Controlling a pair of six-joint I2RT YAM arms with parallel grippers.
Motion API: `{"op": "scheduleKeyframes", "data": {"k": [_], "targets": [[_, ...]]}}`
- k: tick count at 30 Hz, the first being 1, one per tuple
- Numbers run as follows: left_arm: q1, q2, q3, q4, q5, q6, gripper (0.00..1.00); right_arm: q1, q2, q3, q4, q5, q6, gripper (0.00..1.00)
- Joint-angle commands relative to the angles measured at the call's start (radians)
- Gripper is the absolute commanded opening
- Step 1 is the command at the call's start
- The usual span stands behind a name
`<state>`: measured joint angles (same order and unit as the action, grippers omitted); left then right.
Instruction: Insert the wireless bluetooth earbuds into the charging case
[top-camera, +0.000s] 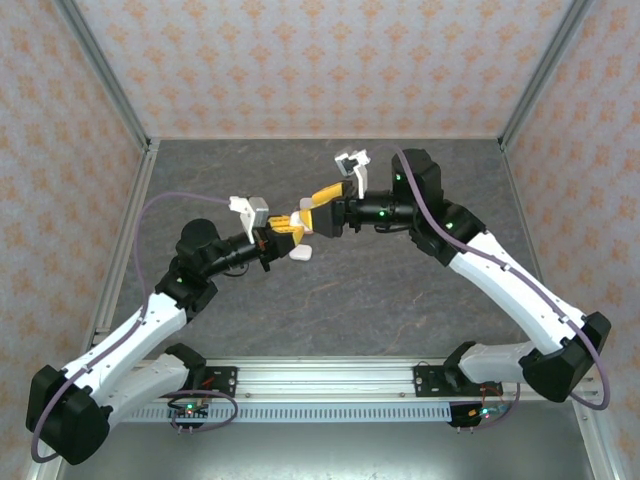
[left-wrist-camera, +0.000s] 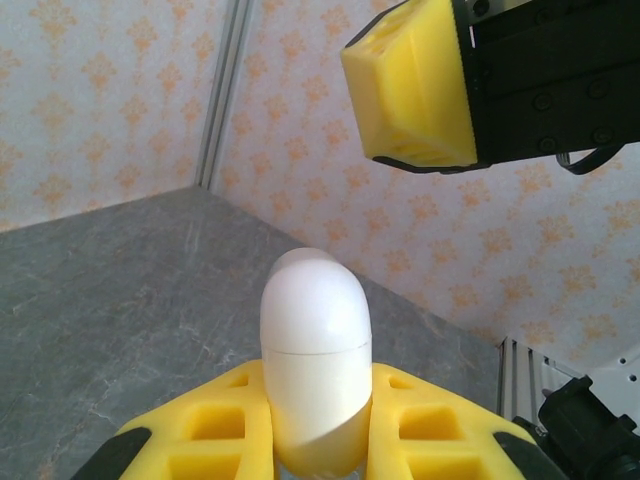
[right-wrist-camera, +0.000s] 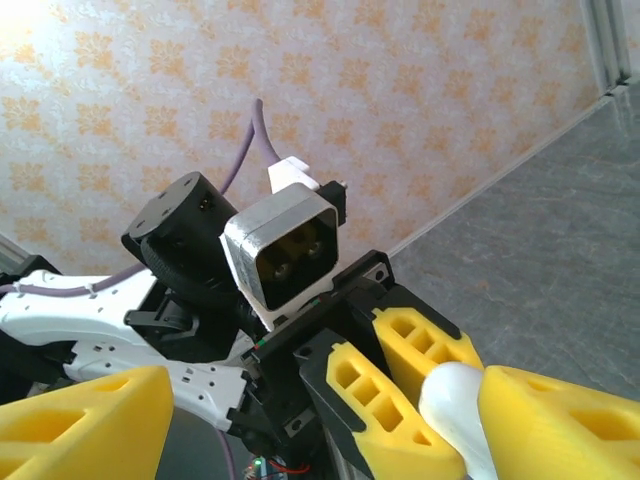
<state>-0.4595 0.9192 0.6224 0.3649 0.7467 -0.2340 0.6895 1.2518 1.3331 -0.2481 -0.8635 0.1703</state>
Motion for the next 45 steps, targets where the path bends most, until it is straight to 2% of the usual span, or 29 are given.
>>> {"op": "scheduleKeyframes", "data": {"k": [1, 9, 13, 22, 31, 38, 45], "targets": [[-0.006, -0.013, 0.041, -0.036, -0.025, 0.03, 0.0, 0.003, -0.037, 0.003, -0.072, 0.136, -0.062, 0.83], [-0.007, -0.023, 0.001, -0.196, -0.078, 0.004, 0.0, -0.002, -0.141, -0.083, -0.053, 0.57, -0.066, 1.0], [-0.006, -0.035, -0.066, -0.25, -0.106, -0.059, 0.0, -0.019, -0.179, -0.161, 0.015, 0.701, -0.027, 0.99], [-0.007, -0.017, -0.202, -0.303, -0.133, -0.181, 0.0, -0.027, -0.168, -0.191, 0.023, 0.75, -0.016, 0.99], [-0.006, 0.176, -0.222, -0.237, -0.117, -0.241, 0.0, -0.027, -0.153, -0.188, 0.009, 0.758, -0.018, 0.99], [-0.006, 0.292, -0.222, -0.175, -0.162, -0.278, 0.0, -0.027, -0.157, -0.186, -0.011, 0.768, -0.022, 0.99], [-0.007, 0.418, -0.196, -0.146, -0.115, -0.295, 0.0, -0.026, -0.152, -0.184, -0.015, 0.776, -0.029, 0.99]]}}
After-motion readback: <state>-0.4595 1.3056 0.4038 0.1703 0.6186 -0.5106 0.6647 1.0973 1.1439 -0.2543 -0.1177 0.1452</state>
